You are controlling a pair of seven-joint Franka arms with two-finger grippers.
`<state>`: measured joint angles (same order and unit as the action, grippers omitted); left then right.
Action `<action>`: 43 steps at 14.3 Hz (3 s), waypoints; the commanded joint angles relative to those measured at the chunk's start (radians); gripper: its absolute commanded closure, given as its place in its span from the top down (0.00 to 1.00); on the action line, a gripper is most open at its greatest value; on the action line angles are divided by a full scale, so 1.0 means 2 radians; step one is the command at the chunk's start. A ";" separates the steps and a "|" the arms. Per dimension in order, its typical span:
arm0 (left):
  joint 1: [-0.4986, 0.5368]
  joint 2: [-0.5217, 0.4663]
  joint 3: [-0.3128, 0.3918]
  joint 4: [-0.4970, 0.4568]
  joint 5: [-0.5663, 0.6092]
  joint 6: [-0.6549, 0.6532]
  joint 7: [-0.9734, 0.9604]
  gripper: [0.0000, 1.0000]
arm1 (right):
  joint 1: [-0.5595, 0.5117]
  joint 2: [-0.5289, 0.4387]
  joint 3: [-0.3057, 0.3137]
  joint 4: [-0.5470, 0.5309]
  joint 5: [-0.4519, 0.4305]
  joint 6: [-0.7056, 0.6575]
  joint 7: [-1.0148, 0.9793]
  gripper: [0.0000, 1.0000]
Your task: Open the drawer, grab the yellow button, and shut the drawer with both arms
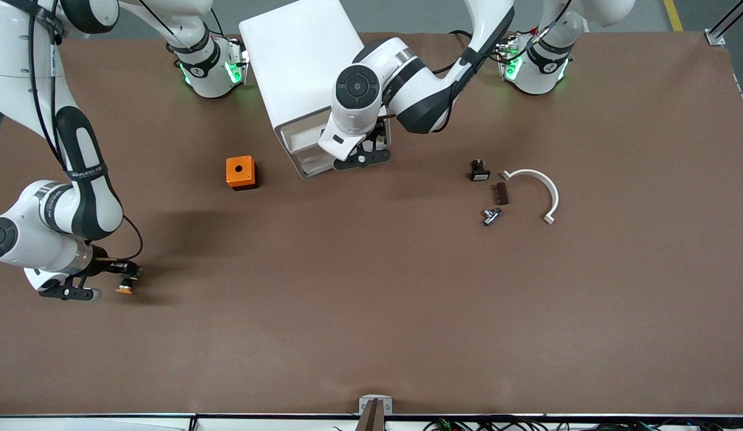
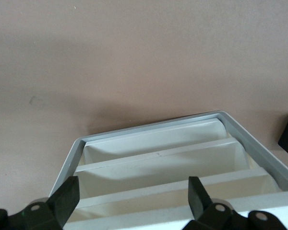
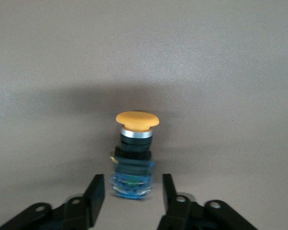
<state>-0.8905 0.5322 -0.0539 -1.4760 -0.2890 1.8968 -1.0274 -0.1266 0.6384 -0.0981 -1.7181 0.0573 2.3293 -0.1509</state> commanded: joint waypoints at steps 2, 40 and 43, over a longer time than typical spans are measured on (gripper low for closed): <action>-0.024 0.005 0.001 -0.001 -0.033 0.005 -0.004 1.00 | 0.003 -0.013 0.006 0.005 0.001 -0.010 -0.001 1.00; 0.292 -0.124 0.006 -0.005 0.062 -0.158 0.224 1.00 | 0.079 -0.287 0.008 0.115 -0.006 -0.443 0.135 1.00; 0.323 -0.178 0.005 -0.068 0.087 -0.158 0.280 1.00 | 0.081 -0.333 0.007 0.061 -0.006 -0.414 0.135 1.00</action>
<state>-0.2630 0.2712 -0.0341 -1.4906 -0.1622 1.5731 -0.5326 0.0238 0.0738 -0.0826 -1.4686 0.0560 1.4401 0.0961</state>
